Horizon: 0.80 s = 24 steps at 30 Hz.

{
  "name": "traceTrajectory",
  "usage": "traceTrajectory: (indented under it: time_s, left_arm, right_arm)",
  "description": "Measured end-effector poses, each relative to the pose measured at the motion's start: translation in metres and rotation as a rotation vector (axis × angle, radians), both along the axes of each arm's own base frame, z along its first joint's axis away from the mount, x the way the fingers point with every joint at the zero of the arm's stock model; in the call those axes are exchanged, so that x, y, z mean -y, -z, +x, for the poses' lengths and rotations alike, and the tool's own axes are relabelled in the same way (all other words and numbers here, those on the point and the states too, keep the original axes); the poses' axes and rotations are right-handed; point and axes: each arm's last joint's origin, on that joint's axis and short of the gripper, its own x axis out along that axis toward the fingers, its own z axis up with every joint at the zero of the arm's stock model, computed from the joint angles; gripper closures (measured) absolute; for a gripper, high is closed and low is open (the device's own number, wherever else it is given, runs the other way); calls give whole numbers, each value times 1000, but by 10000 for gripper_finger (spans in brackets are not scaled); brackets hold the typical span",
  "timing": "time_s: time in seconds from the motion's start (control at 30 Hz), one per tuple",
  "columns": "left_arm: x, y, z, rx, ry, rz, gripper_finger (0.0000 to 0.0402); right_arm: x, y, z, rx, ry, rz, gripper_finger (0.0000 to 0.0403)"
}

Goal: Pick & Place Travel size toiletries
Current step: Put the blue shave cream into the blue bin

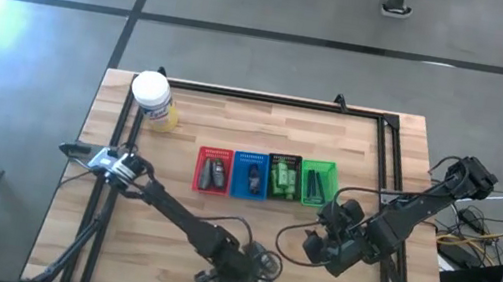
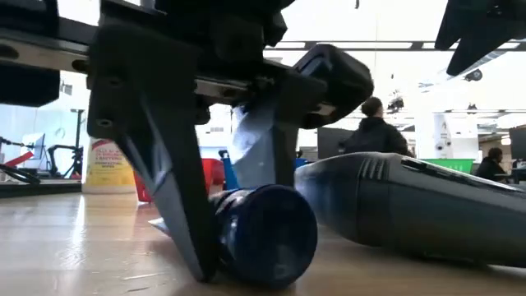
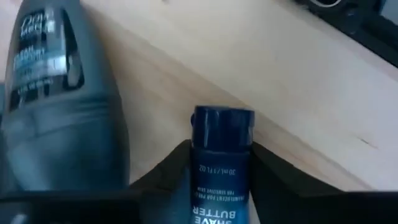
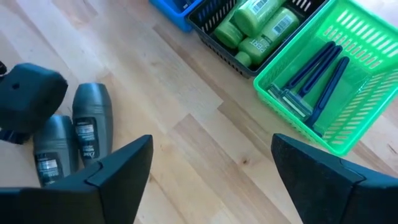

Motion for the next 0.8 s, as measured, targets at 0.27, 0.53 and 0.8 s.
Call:
traceTrajectory:
  time_s: [0.27, 0.53, 0.8]
  left_arm:
    - [-15, -27, -8, -28, -264, 41, 335]
    - [-52, -96, -32, 56, -758, -91, 339]
    - [-139, -124, -53, 200, -1537, -493, 339]
  right_arm:
    - [1, -4, -1, 56, 39, -32, 76]
    - [12, -9, -13, 101, 228, -41, 59]
    - [25, -19, -28, 208, 410, -73, 71]
